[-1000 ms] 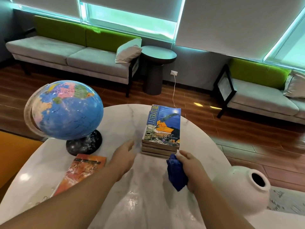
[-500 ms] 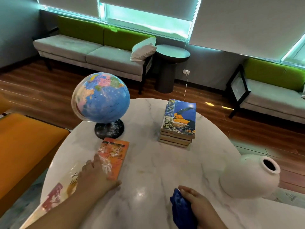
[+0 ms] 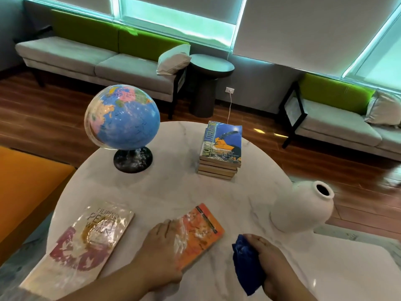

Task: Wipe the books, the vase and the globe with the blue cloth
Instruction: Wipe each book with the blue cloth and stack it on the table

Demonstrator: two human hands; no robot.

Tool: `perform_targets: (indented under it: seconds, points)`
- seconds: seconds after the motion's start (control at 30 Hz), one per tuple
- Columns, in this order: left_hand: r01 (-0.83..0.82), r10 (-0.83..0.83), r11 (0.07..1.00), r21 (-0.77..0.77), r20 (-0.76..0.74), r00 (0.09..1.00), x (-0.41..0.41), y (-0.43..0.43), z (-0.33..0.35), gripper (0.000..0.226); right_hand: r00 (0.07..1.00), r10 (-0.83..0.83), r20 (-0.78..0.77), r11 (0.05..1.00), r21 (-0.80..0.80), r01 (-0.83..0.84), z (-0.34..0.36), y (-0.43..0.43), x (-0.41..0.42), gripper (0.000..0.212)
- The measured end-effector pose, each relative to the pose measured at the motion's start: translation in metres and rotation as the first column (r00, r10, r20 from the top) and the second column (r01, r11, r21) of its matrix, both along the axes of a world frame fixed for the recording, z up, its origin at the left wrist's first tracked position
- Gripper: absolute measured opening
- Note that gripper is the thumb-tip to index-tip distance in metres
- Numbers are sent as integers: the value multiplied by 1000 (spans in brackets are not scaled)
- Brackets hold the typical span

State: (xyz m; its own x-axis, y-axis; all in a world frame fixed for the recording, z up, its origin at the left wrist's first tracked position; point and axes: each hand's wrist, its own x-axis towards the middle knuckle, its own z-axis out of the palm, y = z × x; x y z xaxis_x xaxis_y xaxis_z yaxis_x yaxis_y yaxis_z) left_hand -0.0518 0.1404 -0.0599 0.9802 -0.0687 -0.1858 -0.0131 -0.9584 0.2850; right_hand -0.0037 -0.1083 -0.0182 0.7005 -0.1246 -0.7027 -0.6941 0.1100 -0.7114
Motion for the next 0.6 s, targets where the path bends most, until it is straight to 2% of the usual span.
perform_targets:
  seconds: [0.1, 0.2, 0.23, 0.27, 0.3, 0.37, 0.43, 0.5, 0.6]
  points:
    - [98, -96, 994, 44, -39, 995, -7, -8, -10, 120, 999, -16, 43, 997, -71, 19, 1, -4, -2, 13]
    - [145, -135, 988, 53, -156, 978, -14, -11, -2, 133, 983, 96, 155, 962, -267, -51, -2, -2, -10, 23]
    - [143, -142, 990, -8, -207, 968, -16, -9, 4, 137, 969, 138, 205, 939, -339, -62, -5, 0, -12, 28]
    - [77, -91, 994, -82, -182, 979, -16, -9, 6, 136, 948, 191, 256, 904, -421, -69, -9, 2, -15, 31]
    - [55, -68, 993, -105, -128, 989, -18, -10, 4, 132, 919, 260, 298, 855, -513, -75, -13, 4, -18, 32]
    - [35, -55, 991, -126, -155, 986, -21, -9, 1, 129, 844, 423, 330, 730, -675, -102, -24, 9, -23, 30]
    - [43, -59, 992, -120, -129, 990, -21, -7, -7, 131, 756, 589, 287, 604, -777, -176, -34, 15, -28, 24]
    - [65, -75, 993, -101, -106, 992, -18, -6, -7, 131, 648, 734, 202, 449, -861, -240, -41, 17, -30, 28]
    - [53, -63, 995, -89, -116, 991, -17, -5, -9, 128, 573, 809, 131, 341, -899, -276, -44, 18, -30, 38]
